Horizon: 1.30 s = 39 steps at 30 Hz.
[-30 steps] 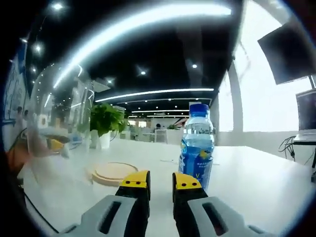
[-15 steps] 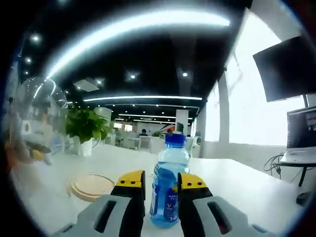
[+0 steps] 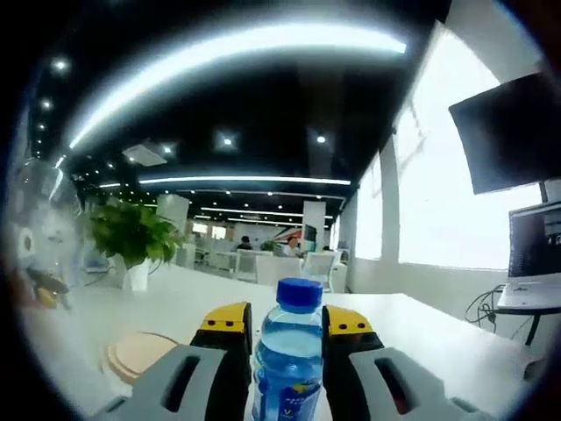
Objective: Open the cover put in the Mizone put the cover back on
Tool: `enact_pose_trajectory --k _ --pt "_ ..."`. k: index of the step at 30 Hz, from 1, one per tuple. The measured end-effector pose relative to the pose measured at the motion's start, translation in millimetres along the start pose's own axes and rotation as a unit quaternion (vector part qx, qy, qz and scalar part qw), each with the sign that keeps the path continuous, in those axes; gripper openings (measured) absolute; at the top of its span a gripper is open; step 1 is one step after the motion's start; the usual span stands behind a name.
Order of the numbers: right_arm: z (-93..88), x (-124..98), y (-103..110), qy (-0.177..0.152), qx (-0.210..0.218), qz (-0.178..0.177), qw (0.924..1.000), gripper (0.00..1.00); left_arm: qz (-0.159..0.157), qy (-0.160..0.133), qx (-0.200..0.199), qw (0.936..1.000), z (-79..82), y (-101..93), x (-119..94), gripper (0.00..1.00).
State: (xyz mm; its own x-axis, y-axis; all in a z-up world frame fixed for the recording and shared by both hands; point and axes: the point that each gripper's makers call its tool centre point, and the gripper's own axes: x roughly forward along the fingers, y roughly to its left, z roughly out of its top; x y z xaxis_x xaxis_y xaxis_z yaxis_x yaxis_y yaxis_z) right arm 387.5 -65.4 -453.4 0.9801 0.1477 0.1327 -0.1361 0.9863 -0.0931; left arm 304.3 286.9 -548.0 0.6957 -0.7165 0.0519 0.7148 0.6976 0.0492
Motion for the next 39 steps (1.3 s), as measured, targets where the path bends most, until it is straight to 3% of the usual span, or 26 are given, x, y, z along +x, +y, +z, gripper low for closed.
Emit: enact_pose_trajectory --k 16,39 --pt "-4.2 42.2 0.5 0.025 0.007 0.011 0.9996 0.28 -0.003 0.004 0.007 1.0000 -1.3 -1.7 0.7 0.28" --pt "-4.5 51.2 -4.9 0.035 0.030 0.000 0.9989 0.25 0.003 0.004 -0.004 1.0000 -2.4 2.7 1.1 0.28"
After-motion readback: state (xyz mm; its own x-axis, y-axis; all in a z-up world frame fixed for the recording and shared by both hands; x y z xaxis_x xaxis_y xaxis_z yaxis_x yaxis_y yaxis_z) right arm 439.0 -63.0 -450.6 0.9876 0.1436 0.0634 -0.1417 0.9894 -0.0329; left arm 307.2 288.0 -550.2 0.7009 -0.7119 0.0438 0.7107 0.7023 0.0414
